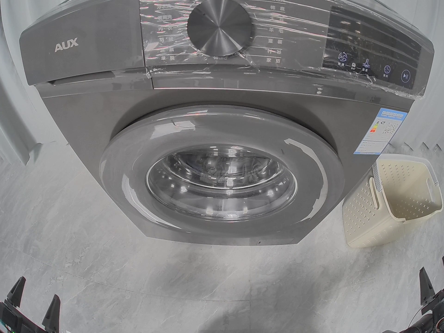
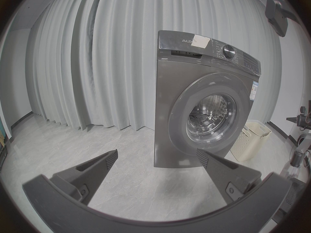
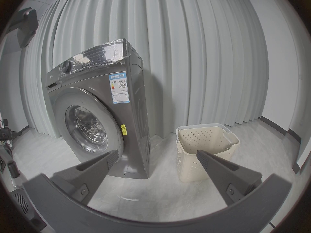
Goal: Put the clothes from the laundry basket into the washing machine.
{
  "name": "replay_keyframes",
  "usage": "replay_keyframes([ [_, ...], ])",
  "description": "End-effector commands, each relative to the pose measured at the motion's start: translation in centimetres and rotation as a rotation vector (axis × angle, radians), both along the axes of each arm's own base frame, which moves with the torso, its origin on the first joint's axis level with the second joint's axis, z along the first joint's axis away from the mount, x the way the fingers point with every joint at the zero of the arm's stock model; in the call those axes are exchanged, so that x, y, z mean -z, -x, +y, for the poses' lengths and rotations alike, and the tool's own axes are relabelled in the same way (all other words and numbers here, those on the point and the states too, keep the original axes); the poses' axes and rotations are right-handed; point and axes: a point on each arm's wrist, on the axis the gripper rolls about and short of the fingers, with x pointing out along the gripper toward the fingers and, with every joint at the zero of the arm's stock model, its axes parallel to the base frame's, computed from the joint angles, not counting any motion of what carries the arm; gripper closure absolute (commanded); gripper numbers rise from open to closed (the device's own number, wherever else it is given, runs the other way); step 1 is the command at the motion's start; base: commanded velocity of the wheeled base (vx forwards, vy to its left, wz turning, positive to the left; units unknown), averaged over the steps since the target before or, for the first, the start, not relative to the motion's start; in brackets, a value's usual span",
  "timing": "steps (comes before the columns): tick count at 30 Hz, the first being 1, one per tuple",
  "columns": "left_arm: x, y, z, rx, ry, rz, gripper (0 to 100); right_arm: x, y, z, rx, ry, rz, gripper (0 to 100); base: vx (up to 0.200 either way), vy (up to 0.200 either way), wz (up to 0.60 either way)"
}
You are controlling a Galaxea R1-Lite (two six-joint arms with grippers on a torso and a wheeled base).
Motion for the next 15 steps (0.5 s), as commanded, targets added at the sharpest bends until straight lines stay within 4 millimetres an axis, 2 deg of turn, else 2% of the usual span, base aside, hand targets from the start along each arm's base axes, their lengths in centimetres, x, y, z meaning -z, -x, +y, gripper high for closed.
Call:
replay_keyframes([
  [1, 0.47, -0.05, 0.00, -0.001, 0.001, 0.008, 0, 0.50, -0.11, -0.01, 0.003, -0.003, 0.015, 0, 0.000, 0.000, 0.00],
  [6, 0.47, -0.05, 0.00, -0.001, 0.000, 0.008, 0, 0.79, -0.13, 0.02, -0.013, 0.010, 0.044, 0, 0.000, 0.000, 0.00],
  [7, 0.47, -0.05, 0.00, -0.001, 0.000, 0.008, 0, 1.36, -0.13, 0.06, -0.038, 0.029, 0.100, 0, 0.000, 0.000, 0.00],
  [15, 0.47, -0.05, 0.00, -0.001, 0.001, 0.008, 0, 1.31, -0.13, 0.08, -0.050, 0.042, 0.096, 0, 0.000, 0.000, 0.00],
])
